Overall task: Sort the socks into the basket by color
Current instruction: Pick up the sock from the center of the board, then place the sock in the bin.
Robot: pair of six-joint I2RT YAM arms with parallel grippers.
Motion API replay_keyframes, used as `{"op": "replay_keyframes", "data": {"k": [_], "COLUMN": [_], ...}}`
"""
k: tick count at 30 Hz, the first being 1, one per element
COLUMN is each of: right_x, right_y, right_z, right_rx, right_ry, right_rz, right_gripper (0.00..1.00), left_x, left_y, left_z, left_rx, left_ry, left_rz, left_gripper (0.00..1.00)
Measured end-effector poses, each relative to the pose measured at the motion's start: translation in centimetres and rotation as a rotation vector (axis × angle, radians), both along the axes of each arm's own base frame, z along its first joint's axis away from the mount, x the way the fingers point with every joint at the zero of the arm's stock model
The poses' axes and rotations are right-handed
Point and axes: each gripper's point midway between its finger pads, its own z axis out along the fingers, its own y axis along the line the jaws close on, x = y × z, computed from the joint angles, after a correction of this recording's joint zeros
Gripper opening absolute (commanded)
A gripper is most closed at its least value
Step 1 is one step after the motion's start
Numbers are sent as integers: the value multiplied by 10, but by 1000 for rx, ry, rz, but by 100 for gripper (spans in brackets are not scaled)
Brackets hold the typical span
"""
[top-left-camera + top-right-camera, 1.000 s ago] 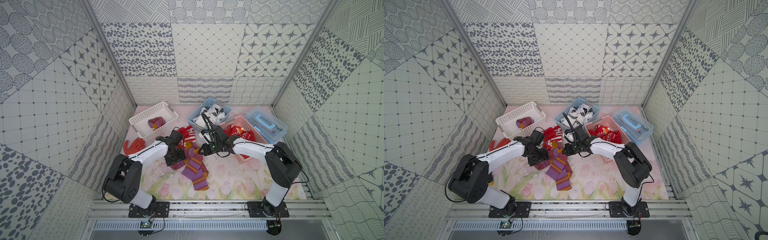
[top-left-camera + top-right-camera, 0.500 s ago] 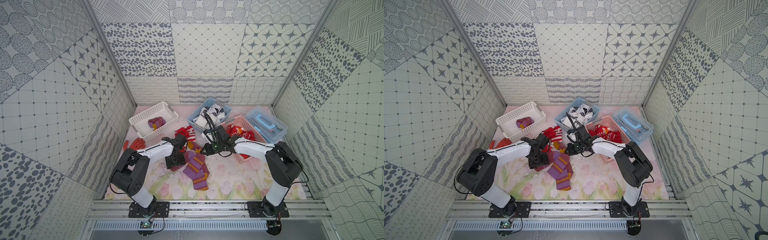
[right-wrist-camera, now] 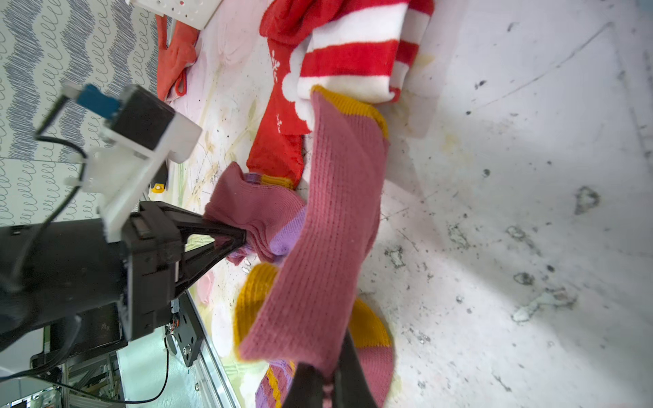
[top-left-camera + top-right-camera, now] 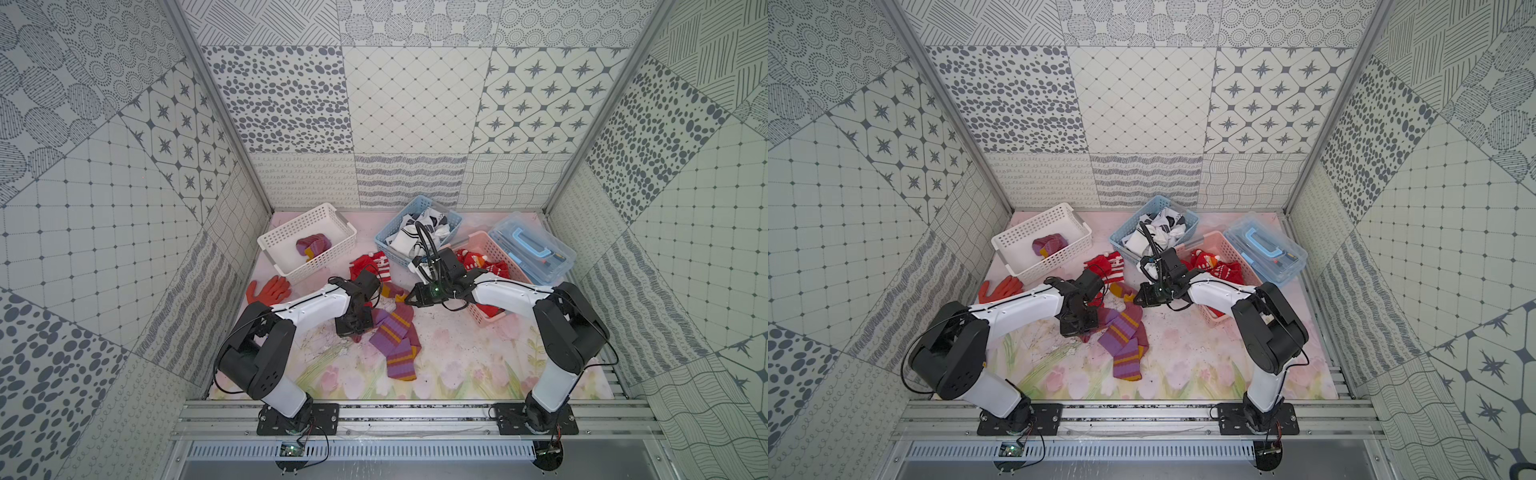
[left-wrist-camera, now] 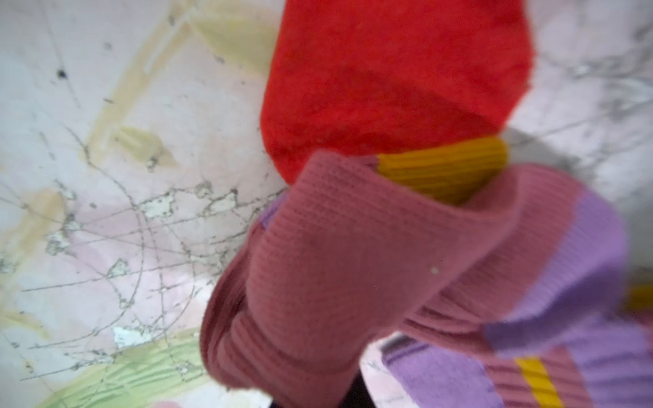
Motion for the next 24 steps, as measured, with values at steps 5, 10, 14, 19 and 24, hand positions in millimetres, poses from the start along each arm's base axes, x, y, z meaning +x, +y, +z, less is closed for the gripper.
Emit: {"op": "replay_keyframes", "data": {"k": [5,10,14,19,24], "right_x": [-2,-2,0,0,2], "right_y": [-2,-2,0,1,6], "right_z": [0,4,9,16,27], "right_rx": [-5,-12,-11,-11,6], "right_ry": [14,15,5,7,-1], "right_rz": [6,18,27,41,55], "right_gripper": [0,0,0,0,0], "left_x": [15,32,50,83,131], "left_y": [-13,-20,-16,6,39], "left_z": [53,107,138,160,169], "left_rx": [-71,-117,-140,-142,-123], "left_ry": [-113,-216,-277,-334,-371], "left_rz": [-18,-36,-19,49,127], "left_gripper": [0,0,0,0,0]}}
